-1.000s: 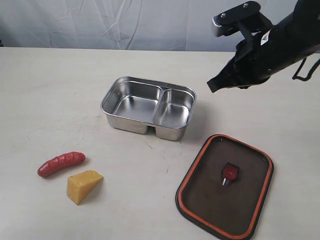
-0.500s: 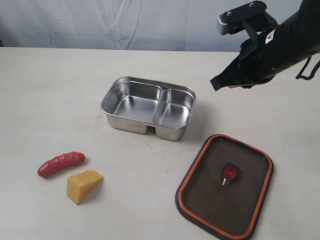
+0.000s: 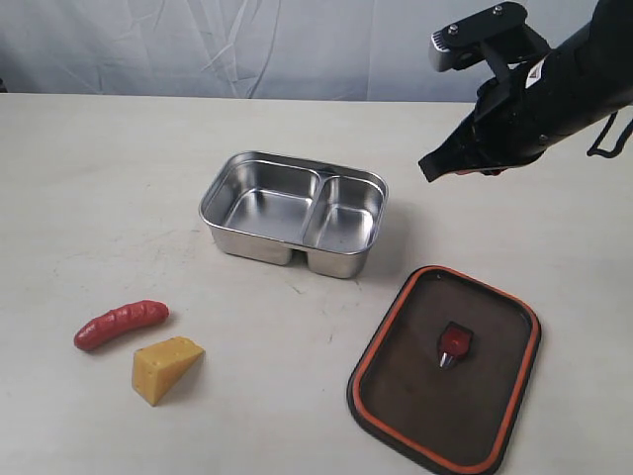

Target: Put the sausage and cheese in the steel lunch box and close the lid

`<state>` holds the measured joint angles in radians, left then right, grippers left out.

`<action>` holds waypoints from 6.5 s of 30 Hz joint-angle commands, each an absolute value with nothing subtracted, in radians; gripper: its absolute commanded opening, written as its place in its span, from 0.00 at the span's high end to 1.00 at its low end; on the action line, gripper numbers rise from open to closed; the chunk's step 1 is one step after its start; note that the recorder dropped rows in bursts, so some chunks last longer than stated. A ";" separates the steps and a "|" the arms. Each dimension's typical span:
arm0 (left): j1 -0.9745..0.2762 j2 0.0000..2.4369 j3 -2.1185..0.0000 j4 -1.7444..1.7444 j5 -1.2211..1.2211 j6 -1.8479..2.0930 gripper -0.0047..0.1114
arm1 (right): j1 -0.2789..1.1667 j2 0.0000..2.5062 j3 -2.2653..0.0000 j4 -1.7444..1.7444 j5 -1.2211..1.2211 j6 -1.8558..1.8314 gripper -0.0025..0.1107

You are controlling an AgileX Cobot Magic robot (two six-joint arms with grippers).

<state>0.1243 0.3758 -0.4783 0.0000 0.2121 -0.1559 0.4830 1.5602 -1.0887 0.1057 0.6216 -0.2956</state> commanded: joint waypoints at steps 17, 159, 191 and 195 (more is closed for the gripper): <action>0.023 1.367 -0.927 -0.405 1.038 0.791 0.82 | 0.477 1.552 -1.091 0.096 0.618 -0.296 0.99; -0.341 1.859 -1.084 -0.369 1.221 0.494 0.51 | 0.477 1.552 -1.091 0.054 0.681 -0.296 0.99; -0.341 1.862 -0.957 -0.406 0.906 0.494 0.84 | 0.477 1.552 -1.091 0.056 0.668 -0.296 0.99; -0.341 1.862 -0.957 -0.406 0.924 0.511 0.96 | 0.477 1.552 -1.091 0.056 0.668 -0.296 0.99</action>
<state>-0.3398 1.8681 -0.9610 -0.3936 0.9076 0.5023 0.4830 1.5602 -1.0887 0.0629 0.6734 -0.2956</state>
